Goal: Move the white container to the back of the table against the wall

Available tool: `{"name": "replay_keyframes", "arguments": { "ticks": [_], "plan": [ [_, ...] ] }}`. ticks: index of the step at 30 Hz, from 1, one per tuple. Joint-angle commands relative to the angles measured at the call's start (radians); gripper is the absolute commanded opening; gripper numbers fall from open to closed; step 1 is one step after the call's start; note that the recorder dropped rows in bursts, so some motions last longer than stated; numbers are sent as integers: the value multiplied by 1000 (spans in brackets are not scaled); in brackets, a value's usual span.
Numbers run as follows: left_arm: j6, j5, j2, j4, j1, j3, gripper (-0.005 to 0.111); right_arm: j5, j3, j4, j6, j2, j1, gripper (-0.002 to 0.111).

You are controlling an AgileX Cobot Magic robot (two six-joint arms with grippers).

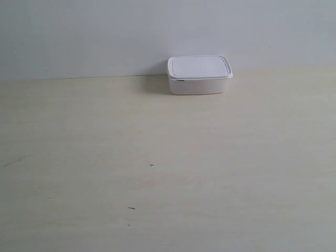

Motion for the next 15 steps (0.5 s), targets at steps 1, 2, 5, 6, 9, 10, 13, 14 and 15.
{"name": "replay_keyframes", "arguments": {
  "ticks": [1,2,5,6,9,10,13,14,15],
  "plan": [
    [5,-3,-2,-4,2,3,0,-5,4,-8,-8,-4,-5,0],
    [5,-3,-2,-4,2,3,0,-5,4,-8,-4,-4,-5,0],
    [5,-3,-2,-4,2,3,0,-5,4,-8,0,-4,-5,0],
    [5,-3,-2,-4,2,3,0,-5,4,-8,0,-4,-5,0],
    [5,-3,-2,-4,2,3,0,-5,4,-8,0,-4,-5,0],
    [5,-3,-2,-4,2,3,0,-5,4,-8,0,-4,-5,0],
    [5,-3,-2,-4,2,3,0,-5,4,-8,0,-4,-5,0],
    [5,-3,-2,-4,2,3,0,-5,4,-8,0,-4,-5,0],
    [5,-3,-2,-4,2,3,0,-5,4,-8,0,-4,-5,0]
  ]
}}
